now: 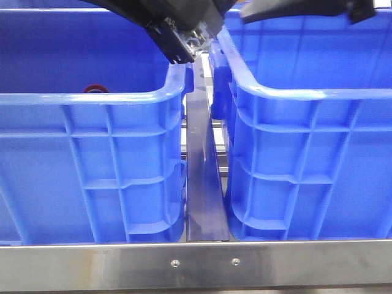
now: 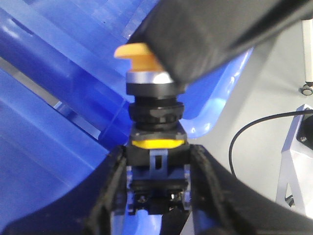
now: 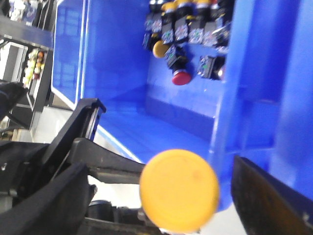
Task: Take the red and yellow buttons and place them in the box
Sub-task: 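Take the yellow button from the left gripper with the right gripper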
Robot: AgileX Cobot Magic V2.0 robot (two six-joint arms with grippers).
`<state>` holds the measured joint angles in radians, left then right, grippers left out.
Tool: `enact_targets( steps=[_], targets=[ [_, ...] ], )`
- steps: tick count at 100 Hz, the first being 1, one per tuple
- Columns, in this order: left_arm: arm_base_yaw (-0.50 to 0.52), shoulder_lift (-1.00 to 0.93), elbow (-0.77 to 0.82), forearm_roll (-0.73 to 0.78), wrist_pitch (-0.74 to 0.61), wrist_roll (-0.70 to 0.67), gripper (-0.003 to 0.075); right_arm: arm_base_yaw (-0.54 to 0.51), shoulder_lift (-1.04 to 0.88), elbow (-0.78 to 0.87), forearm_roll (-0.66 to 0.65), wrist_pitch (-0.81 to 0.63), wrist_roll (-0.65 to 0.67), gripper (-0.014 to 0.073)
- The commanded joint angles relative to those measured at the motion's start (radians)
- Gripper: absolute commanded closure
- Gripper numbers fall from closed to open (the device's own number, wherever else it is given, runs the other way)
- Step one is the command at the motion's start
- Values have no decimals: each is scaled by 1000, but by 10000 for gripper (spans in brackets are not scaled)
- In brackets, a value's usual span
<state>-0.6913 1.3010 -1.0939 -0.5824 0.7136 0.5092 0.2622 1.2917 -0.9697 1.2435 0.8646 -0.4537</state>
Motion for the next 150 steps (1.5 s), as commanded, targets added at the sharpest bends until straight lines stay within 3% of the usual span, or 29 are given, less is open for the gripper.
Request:
enact_targets(
  steps=[1,12,29,42,52,63,72,86,106,127,150],
  targets=[
    [-7,-27,-27,-42,-45,2,625,8,-17,-36,58,-2,-23,2],
    [-7,-27,-27,-42,-45,2,625,8,-17,-36,58,-1,-23,146],
    [-7,-27,-27,-42,-44,2,625,8,-17,-36,58,3,-23,489],
    [-7,-27,-27,-42,-48,2,617,8,-17,-36,58,9,-23,610],
    [-7,-27,-27,-42,-42,2,516,8,-17,-36,58,16,-23,624],
    [-7,-27,-27,-42,-30,2,247,8,-17,-36,59,25,-23,624],
    [-7,-27,-27,-42,-19,2,139,8,-17,-36,59,33,-23,624],
    [-7,-27,-27,-42,9,2,155,-22,-22,-37,60,24,-23,624],
    [-7,-27,-27,-55,26,2,174,-180,-45,-73,61,38,-36,624],
    [-7,-27,-27,-55,28,2,174,-363,-52,-95,55,11,-190,624],
    [-7,-27,-27,-55,28,2,174,-386,-18,-85,53,-90,-362,624]
  ],
)
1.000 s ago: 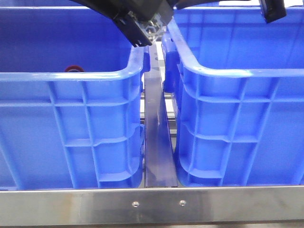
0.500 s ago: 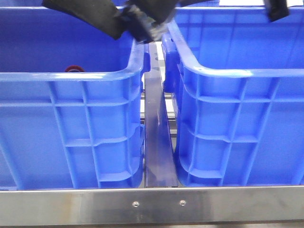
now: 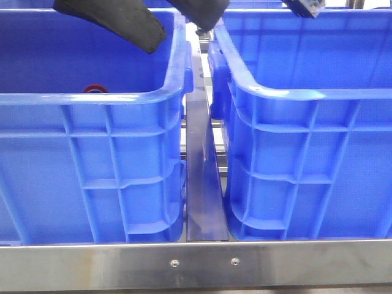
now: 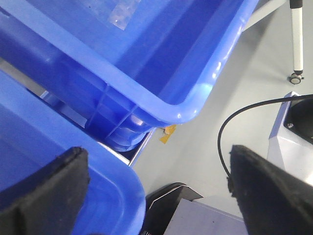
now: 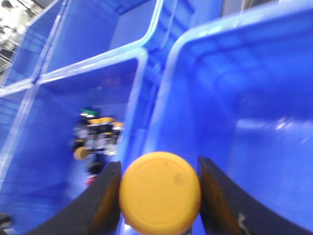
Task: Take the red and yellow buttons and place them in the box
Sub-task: 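Take the yellow button from the left gripper with the right gripper, then lower the yellow button into the empty crate and open the right gripper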
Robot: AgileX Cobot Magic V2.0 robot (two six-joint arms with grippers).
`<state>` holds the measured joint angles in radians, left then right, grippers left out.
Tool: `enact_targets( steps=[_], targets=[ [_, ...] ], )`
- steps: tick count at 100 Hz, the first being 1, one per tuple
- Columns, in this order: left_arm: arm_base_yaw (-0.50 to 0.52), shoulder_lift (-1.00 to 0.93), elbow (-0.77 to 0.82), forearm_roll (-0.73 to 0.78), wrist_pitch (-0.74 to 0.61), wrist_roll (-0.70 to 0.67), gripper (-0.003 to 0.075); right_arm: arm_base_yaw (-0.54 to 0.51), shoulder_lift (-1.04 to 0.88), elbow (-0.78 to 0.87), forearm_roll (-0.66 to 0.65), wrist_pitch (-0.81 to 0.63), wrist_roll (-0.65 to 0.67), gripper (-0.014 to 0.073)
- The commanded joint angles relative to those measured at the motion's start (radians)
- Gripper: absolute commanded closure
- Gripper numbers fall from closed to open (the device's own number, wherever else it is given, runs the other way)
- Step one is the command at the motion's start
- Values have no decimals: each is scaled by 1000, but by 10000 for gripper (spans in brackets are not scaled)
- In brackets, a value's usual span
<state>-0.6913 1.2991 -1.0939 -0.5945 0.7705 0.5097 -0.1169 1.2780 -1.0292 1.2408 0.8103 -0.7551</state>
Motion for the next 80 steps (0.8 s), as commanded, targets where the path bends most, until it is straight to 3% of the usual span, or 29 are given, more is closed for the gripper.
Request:
enact_targets(
  steps=[1,12,48,80],
  targets=[
    [-7,-25,-27,-43,-29,2,174,-7,1,-26,57,-37,-60,624],
    [-7,-25,-27,-43,-29,2,174,-7,42,-26,60,-99,-72,624],
    [-7,-25,-27,-43,-29,2,174,1,149,-26,104,-379,-366,624],
    [-7,-25,-27,-44,-38,2,174,87,267,-36,396,-537,-774,624]
  ],
)
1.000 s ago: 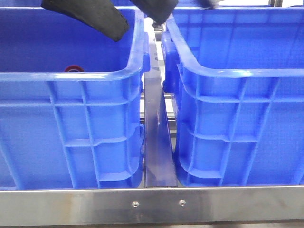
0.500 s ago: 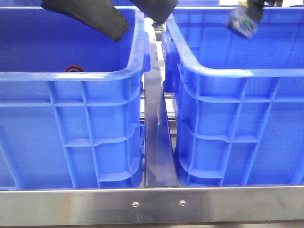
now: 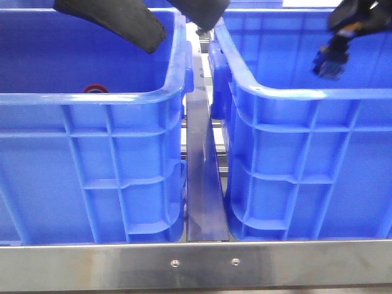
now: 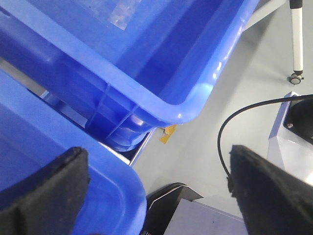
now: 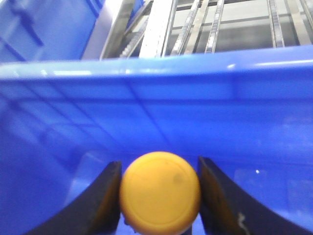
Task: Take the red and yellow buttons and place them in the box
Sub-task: 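Lower the yellow button into the empty crate and open the right gripper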
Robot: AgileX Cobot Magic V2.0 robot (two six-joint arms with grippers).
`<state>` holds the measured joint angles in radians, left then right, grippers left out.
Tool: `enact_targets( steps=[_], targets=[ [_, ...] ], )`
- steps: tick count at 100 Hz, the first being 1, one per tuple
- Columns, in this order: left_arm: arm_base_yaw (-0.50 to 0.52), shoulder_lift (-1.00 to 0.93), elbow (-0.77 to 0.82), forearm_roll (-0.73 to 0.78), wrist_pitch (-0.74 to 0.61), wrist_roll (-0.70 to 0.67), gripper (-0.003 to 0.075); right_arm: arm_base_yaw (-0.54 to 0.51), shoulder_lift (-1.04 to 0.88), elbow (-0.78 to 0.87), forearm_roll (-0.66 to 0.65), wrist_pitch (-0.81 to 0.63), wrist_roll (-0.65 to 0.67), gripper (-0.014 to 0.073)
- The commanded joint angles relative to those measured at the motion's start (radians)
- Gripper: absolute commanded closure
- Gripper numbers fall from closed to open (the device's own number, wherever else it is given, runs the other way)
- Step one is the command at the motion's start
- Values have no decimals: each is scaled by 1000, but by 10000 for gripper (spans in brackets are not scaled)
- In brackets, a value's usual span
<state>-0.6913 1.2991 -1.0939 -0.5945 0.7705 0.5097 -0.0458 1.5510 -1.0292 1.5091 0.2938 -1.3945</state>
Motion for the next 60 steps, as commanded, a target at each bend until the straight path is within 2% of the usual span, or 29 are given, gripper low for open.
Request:
enact_targets(
  steps=[1,15,26,60],
  targets=[
    [-7,-25,-27,-44,-38,2,174,19,1,-37,145,-20,-143,624],
    [-7,-25,-27,-44,-38,2,174,22,75,-68,305,-4,-306,624],
    [-7,-25,-27,-44,-38,2,174,22,117,-96,367,-2,-403,624],
    [-7,-25,-27,-45,-46,2,174,22,182,-115,379,5,-436,624]
  ],
)
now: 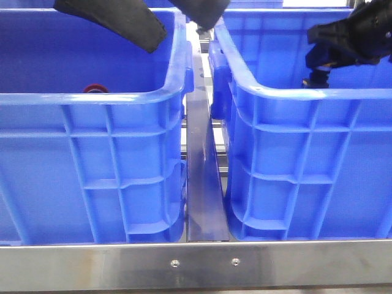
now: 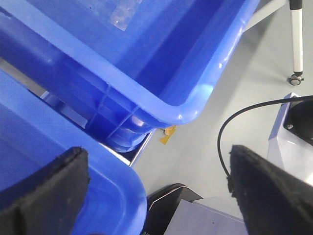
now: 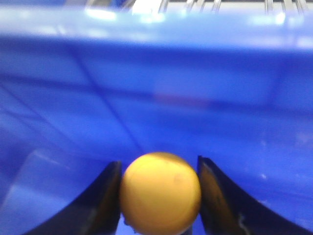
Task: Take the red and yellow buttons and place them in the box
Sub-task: 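Lower the yellow button into the empty crate and open the right gripper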
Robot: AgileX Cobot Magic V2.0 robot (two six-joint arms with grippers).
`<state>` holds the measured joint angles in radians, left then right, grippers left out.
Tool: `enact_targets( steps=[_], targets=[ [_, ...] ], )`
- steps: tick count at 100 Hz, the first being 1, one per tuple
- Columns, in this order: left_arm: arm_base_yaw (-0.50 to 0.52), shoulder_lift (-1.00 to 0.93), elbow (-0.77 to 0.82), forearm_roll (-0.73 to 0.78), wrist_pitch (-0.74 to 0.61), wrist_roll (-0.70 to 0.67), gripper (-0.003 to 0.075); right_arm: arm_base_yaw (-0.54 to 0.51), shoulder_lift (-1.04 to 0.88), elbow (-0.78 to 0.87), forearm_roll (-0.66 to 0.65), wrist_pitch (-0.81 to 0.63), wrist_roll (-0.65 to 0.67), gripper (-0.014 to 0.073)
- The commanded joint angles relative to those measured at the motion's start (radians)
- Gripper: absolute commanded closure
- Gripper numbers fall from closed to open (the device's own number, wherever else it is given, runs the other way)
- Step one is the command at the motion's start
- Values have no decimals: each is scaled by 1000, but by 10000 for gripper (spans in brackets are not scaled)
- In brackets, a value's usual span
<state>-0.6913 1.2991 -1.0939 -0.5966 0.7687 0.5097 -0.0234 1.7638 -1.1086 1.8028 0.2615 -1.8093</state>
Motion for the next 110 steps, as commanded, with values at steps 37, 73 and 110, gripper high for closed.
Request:
enact_targets(
  steps=[37,73,110],
  targets=[
    [-7,-25,-27,-43,-47,2,174,0,-9,-35,85,27,-21,619],
    [-7,-25,-27,-43,-47,2,174,0,-12,-35,79,13,-21,102],
    [-7,-25,-27,-43,-47,2,174,1,-54,-18,79,-14,-21,78]
  ],
)
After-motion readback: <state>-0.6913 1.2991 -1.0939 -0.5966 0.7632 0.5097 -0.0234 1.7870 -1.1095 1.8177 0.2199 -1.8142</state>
